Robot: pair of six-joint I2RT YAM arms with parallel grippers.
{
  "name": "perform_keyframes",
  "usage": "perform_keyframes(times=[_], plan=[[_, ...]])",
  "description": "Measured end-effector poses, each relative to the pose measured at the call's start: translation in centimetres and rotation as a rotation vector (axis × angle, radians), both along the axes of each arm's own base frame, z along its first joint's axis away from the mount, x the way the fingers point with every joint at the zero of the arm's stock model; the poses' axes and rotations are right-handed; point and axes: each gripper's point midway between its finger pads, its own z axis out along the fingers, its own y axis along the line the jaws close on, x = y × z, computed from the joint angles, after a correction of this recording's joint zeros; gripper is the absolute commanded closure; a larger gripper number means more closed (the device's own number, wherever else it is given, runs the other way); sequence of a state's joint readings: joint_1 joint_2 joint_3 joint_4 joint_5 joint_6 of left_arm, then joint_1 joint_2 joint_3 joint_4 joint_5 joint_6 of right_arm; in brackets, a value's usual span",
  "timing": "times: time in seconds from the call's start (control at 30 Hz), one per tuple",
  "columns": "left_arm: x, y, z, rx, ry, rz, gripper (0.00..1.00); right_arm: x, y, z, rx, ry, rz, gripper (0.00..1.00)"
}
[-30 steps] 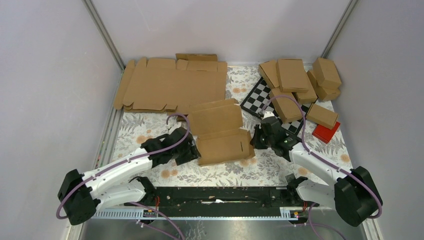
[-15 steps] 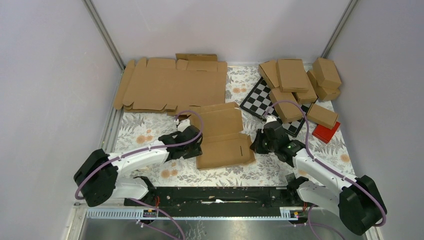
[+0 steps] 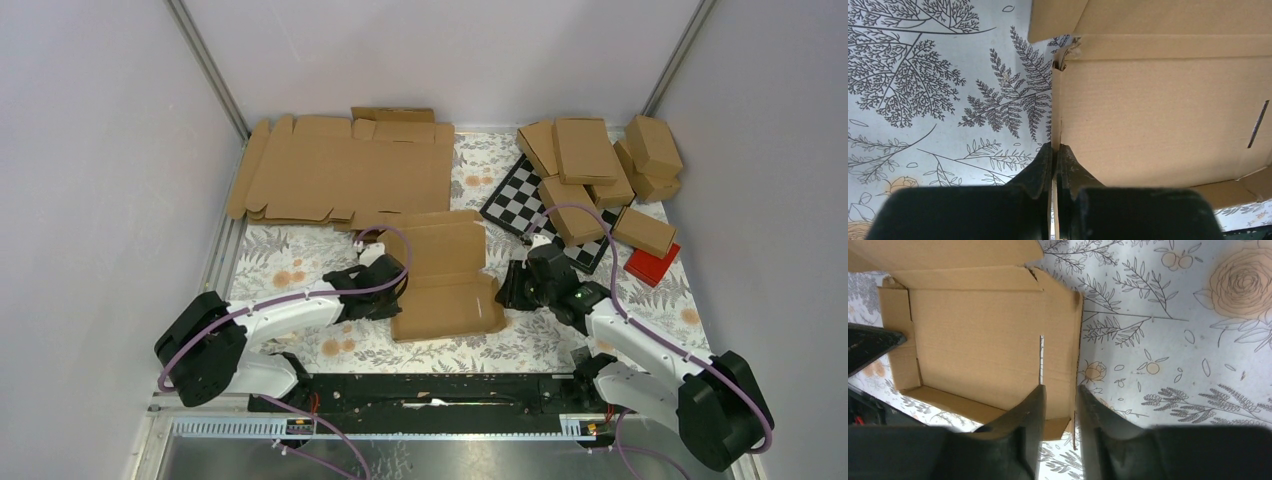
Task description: Fold the paper box
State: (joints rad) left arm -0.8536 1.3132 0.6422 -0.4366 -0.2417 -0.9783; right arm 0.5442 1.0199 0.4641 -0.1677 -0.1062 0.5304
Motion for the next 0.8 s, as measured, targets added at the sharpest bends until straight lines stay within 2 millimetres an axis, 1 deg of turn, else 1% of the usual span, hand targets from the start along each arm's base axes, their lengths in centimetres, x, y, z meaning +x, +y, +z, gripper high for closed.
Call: perform_keyframes(times=[0.03, 0.07, 0.17, 0.27, 0.37, 0.47, 0.57, 0.67, 0.8], plan=[[0.0, 0.0, 0.0, 0.004, -0.002, -0.008, 1.0, -0.1, 0.0, 0.0, -0.002, -0.001, 0.003, 0.34], [0.0, 0.1, 0.0, 0.008, -0.003, -0.013, 1.0, -0.1, -0.1, -0.1, -0.001, 0.003, -0.001, 0.32], [0.1, 0.4, 0.0, 0.036, -0.01, -0.03, 1.0, 0.0, -0.5, -0.2, -0.024, -0.005, -0.005, 0.32], [0.1, 0.9, 0.0, 0.065, -0.014, -0.047, 1.0, 0.2, -0.9, -0.5, -0.054, -0.004, -0.015, 0.32], [0.0, 1.1, 0.0, 0.085, -0.016, -0.065, 1.0, 0.8, -1.1, -0.8, -0.093, 0.006, -0.022, 0.35], [0.1, 1.3, 0.0, 0.098, -0.018, -0.076, 1.0, 1.9, -0.8, -0.5, -0.116, 0.005, -0.02, 0.34], [0.1, 1.5, 0.1, 0.108, -0.021, -0.082, 1.0, 2.5, -0.3, -0.3, -0.119, 0.008, -0.007, 0.33], [0.0, 1.6, 0.1, 0.111, -0.021, -0.086, 1.0, 2.7, -0.3, -0.8, -0.136, 0.021, 0.0, 0.35], [0.0, 1.6, 0.4, 0.106, -0.028, -0.088, 1.0, 2.8, -0.8, -1.4, -0.17, 0.029, -0.006, 0.39]])
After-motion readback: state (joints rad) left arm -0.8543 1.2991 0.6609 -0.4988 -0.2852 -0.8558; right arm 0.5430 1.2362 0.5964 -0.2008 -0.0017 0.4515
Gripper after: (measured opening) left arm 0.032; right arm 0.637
